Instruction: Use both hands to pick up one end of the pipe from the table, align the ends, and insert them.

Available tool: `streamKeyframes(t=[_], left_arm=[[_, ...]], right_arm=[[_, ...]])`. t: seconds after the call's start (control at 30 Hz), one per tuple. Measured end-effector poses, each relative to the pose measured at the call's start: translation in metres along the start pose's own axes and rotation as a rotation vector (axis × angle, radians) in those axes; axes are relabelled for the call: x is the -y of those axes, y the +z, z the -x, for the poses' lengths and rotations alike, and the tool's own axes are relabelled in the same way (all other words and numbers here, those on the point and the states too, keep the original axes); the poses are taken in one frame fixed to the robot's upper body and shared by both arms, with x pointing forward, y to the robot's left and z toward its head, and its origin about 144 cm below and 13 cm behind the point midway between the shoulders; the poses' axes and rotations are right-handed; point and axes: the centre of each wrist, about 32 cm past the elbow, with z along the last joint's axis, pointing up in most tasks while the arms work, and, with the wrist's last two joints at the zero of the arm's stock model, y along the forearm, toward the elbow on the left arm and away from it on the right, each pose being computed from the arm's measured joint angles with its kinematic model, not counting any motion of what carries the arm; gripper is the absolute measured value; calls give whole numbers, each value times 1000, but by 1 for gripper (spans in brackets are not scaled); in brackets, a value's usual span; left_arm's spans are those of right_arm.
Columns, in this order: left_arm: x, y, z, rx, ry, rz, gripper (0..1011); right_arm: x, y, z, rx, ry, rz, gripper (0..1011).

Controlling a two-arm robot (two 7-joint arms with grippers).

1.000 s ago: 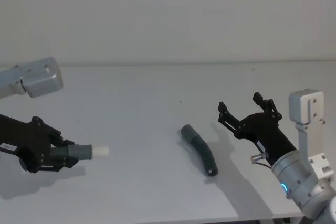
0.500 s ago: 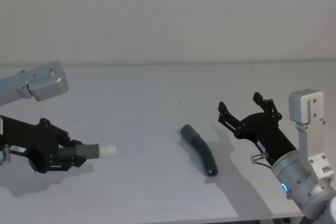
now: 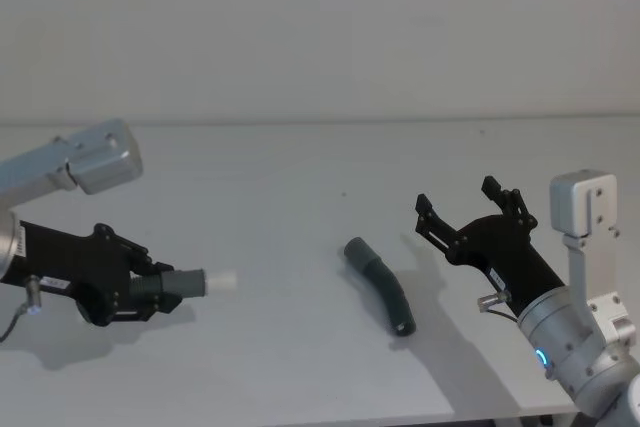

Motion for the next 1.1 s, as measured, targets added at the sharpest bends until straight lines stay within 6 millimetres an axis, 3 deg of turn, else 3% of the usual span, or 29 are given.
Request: streamKeyframes(t=[1.1], left_arm=[[21, -3, -11, 30, -21, 59, 335]], right_arm=[[1, 7, -1, 2, 27, 70, 1004]])
